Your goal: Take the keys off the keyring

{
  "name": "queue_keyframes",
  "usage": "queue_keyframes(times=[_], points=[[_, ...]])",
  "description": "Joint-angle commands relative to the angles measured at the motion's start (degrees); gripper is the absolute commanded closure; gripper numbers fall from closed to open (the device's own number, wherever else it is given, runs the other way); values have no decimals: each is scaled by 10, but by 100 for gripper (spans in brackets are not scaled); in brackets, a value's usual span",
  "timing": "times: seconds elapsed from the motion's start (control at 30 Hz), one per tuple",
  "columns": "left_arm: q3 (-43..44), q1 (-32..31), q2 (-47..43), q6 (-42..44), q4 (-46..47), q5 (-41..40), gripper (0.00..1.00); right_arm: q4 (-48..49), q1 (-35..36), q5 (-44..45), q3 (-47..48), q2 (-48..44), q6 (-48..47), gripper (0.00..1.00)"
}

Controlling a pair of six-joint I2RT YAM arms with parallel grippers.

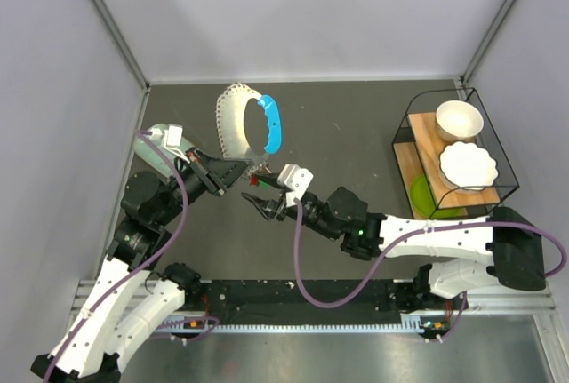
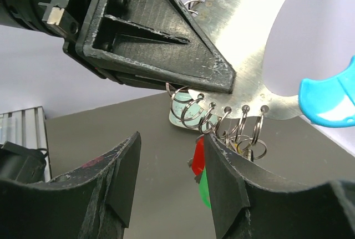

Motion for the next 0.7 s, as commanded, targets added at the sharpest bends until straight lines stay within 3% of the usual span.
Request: queue_keyframes(times=[0.0,0.67], points=[[28,-2,-11,-1,44,-5,100,6,11,27,12,-3,-3,50],[30,-2,-11,-1,41,-7,100,21,10,48,2,19,7,50]])
